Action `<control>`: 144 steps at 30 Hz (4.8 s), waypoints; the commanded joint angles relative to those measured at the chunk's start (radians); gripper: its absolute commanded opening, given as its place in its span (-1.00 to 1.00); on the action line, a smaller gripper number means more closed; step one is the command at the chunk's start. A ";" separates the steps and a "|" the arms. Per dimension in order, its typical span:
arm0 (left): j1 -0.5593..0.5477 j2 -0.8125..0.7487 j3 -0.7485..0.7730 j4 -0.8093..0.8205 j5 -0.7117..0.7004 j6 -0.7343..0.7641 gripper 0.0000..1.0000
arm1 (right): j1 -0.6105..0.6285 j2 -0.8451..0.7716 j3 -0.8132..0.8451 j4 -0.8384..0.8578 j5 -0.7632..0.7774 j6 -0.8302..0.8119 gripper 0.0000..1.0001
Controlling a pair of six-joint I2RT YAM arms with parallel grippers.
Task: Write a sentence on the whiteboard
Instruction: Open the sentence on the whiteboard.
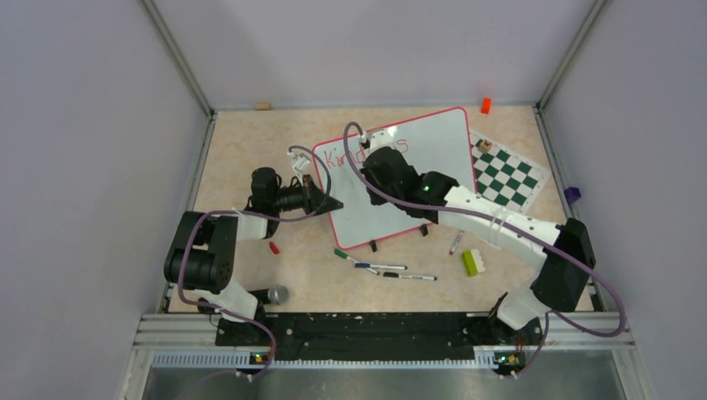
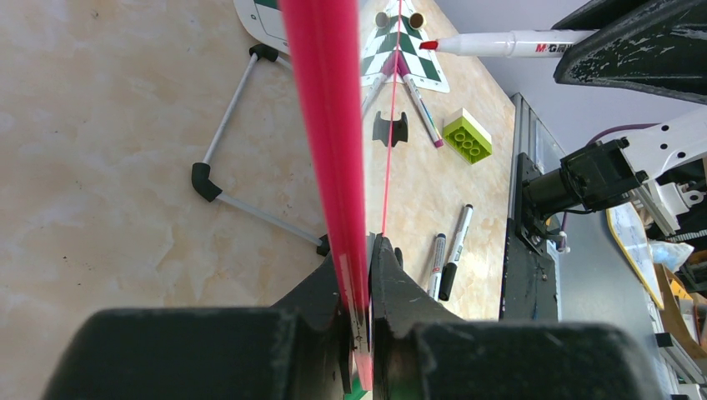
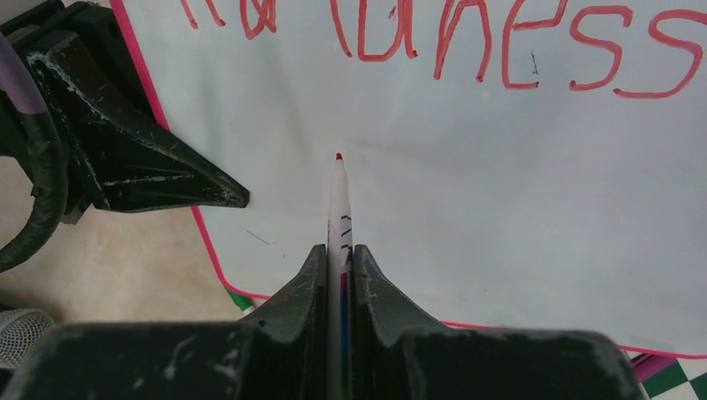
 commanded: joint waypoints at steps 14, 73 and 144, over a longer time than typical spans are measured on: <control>-0.002 0.046 -0.034 -0.080 -0.187 0.119 -1.00 | 0.010 0.069 0.099 0.034 0.061 0.008 -1.00; -0.002 0.042 -0.036 -0.077 -0.187 0.116 -1.00 | -0.023 0.100 0.235 -0.066 0.083 -0.096 -1.00; -0.001 0.047 -0.032 -0.083 -0.191 0.118 -1.00 | -0.109 0.064 0.145 -0.097 -0.018 -0.094 -1.00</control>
